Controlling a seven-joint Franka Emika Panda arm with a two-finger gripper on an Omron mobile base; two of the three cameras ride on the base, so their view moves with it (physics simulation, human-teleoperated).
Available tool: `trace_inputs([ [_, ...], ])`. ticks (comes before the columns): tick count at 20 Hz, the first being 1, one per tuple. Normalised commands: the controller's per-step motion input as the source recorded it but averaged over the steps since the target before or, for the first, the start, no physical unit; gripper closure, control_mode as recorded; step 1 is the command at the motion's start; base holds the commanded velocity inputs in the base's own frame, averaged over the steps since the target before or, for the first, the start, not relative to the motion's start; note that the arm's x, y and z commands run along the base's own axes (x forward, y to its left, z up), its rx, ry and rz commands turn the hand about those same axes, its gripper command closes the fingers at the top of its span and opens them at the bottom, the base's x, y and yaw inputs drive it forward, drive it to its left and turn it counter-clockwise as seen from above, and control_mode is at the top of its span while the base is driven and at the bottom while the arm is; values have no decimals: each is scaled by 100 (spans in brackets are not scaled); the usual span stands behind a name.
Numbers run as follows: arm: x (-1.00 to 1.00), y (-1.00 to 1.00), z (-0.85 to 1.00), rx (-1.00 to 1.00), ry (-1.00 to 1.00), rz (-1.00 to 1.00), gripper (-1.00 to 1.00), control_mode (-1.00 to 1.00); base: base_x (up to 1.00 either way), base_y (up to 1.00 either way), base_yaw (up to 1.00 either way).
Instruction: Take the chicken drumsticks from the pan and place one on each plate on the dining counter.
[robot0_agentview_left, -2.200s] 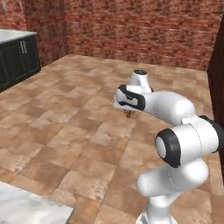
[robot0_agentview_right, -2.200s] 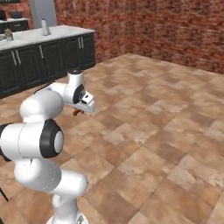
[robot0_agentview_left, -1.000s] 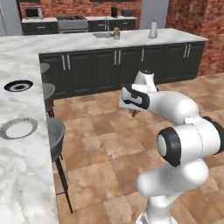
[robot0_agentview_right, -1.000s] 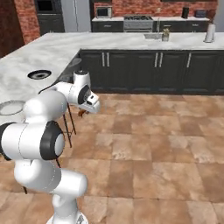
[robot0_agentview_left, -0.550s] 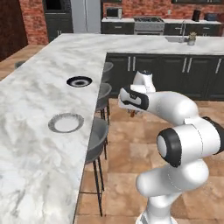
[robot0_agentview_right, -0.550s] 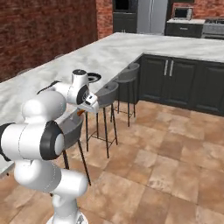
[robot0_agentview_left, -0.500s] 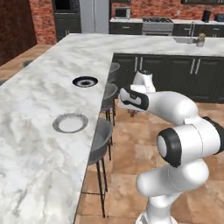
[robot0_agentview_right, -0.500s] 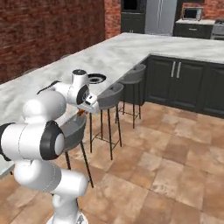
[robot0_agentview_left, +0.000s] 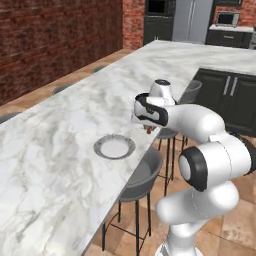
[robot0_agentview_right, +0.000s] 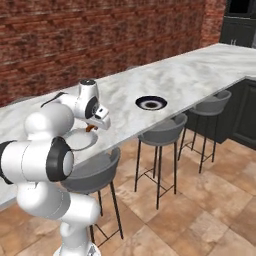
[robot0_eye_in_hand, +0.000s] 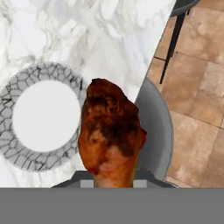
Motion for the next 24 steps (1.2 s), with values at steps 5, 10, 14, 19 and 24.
trace_inputs([
  [5,0,0,0,0,0,0,100,100,44,-5,13],
  [10,0,0,0,0,0,0,100,100,9,2,0],
  [14,0,0,0,0,0,0,100,100,0,0,0],
  [19,0,0,0,0,0,0,100,100,0,0,0],
  [24,27,20,-20,1,7,0,100,-100,0,0,0],
])
